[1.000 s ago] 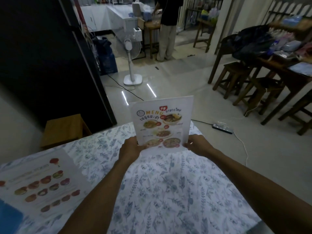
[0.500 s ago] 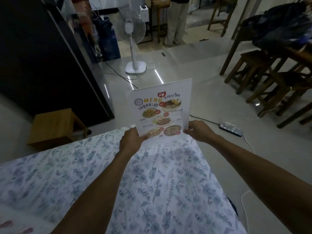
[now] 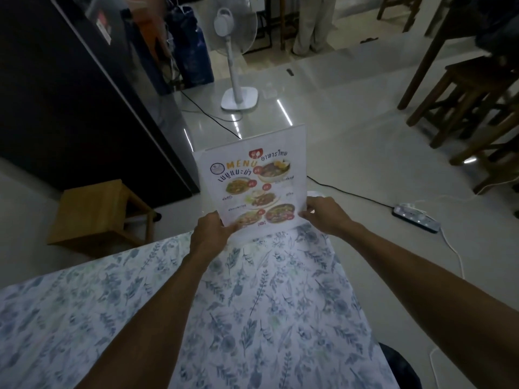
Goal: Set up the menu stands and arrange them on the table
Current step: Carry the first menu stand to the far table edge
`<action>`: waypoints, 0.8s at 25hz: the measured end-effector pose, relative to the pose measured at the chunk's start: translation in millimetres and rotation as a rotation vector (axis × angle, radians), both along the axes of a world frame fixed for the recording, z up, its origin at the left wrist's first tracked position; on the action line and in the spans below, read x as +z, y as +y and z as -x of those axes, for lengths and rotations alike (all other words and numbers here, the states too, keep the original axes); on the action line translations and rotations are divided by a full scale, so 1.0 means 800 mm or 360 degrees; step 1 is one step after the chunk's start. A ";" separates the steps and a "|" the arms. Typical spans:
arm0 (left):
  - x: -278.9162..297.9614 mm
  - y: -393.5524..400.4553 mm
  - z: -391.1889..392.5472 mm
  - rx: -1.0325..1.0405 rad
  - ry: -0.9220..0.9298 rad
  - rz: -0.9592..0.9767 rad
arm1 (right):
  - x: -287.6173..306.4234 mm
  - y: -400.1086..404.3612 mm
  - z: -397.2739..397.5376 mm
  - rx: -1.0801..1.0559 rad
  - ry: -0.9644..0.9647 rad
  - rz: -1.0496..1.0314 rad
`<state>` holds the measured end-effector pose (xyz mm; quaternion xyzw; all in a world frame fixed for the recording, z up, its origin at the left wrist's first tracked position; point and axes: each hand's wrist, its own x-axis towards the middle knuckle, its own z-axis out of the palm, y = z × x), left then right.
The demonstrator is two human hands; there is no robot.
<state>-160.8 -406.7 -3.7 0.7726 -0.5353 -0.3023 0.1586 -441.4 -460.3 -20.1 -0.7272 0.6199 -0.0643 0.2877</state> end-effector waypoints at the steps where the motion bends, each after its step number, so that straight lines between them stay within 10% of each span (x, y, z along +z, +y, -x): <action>1: -0.001 -0.004 0.001 0.0018 0.0013 0.0011 | -0.004 -0.005 0.000 -0.0007 -0.0010 0.0018; 20: 0.017 0.001 0.005 0.0102 0.0238 0.0123 | -0.012 0.015 0.012 -0.0267 -0.0178 -0.0031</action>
